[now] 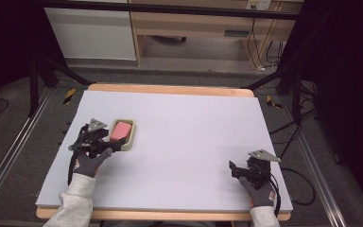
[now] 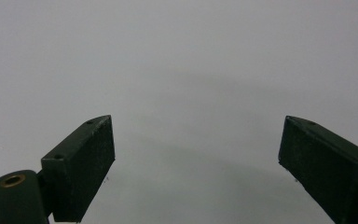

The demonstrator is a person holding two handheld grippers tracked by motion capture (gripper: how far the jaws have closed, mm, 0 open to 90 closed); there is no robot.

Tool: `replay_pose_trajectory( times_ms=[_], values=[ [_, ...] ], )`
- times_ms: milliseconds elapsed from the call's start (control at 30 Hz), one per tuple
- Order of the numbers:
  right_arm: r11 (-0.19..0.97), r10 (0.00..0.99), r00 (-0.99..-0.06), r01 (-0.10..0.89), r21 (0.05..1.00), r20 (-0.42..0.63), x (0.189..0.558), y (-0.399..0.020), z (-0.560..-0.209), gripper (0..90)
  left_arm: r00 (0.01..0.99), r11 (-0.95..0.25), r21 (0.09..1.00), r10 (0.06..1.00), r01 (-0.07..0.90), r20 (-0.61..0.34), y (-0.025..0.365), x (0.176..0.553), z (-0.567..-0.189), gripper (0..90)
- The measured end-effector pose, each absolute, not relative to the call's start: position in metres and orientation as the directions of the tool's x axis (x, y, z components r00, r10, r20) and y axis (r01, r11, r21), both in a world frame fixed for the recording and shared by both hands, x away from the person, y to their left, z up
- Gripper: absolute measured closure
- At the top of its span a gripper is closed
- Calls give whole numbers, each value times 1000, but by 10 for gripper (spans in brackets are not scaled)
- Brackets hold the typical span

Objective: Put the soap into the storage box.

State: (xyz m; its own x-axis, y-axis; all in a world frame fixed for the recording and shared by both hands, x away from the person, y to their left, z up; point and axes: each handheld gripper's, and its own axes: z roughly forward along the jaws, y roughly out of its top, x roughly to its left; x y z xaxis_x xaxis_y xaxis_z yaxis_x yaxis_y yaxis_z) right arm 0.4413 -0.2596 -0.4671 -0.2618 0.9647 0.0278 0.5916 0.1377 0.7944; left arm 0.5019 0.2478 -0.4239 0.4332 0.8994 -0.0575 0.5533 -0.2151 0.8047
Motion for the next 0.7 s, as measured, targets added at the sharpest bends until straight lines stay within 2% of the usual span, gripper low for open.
replay_pose_trajectory(
  times_ms=[700],
  values=[
    [125,972,-235,590,798,21,438,-268,-466,102,383,-199,801,923,565,-41,286,455,-456,208]
  ],
)
